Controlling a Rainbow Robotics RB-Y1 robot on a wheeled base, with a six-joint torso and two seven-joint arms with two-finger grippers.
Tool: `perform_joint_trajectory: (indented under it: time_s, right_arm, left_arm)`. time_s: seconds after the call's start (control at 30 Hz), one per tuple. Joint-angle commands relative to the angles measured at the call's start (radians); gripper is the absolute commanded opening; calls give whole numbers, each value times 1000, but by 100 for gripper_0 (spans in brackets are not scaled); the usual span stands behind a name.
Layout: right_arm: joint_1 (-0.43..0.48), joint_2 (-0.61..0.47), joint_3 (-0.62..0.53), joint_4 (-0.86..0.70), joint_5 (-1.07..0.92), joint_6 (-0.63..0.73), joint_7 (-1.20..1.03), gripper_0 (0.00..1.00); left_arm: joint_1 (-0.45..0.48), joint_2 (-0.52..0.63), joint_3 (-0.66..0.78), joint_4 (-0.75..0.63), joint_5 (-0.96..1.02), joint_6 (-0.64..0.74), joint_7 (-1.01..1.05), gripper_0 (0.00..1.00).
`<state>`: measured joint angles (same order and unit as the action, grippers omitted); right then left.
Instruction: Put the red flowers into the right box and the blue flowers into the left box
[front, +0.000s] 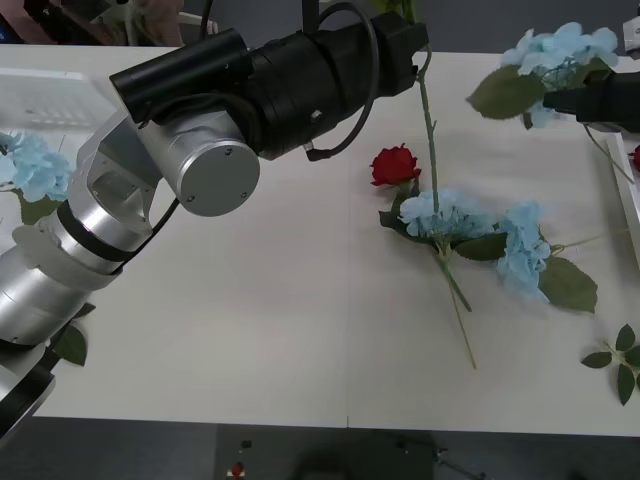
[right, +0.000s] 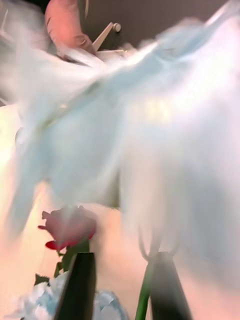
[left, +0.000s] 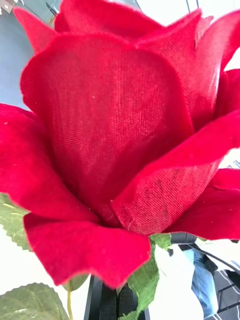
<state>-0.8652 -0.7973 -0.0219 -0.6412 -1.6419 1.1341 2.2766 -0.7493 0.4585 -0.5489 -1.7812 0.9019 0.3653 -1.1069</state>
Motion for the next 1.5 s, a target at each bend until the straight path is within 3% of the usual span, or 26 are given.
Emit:
perform_joint_trajectory:
  time_s: [0.03, 0.2, 0.5, 0.67, 1.07, 1.27, 1.5]
  right_arm:
    - [-8, -43, 27, -15, -9, -30, 29, 65]
    - [-8, -51, 27, -14, 37, -19, 50, 69]
    - [101, -112, 25, -15, -26, -11, 250, 71]
    - [118, -131, 23, -14, -38, 18, 311, 71]
    - [166, -171, -24, -86, -440, 383, 429, 71]
    - [296, -181, -44, -291, -644, 424, 429, 70]
    - [566, -172, -50, -750, -786, 147, 429, 71]
  left_arm:
    - [-30, 8, 15, -30, 5, -17, 39, 0]
    - [-30, 8, 15, -30, 5, -17, 39, 0]
    - [-30, 8, 15, -30, 5, -17, 39, 0]
    - [-30, 8, 15, -30, 5, -17, 39, 0]
    - [-30, 8, 15, -30, 5, -17, 39, 0]
    - [-30, 8, 15, -30, 5, -17, 39, 0]
    - [-30, 8, 15, -30, 5, -17, 39, 0]
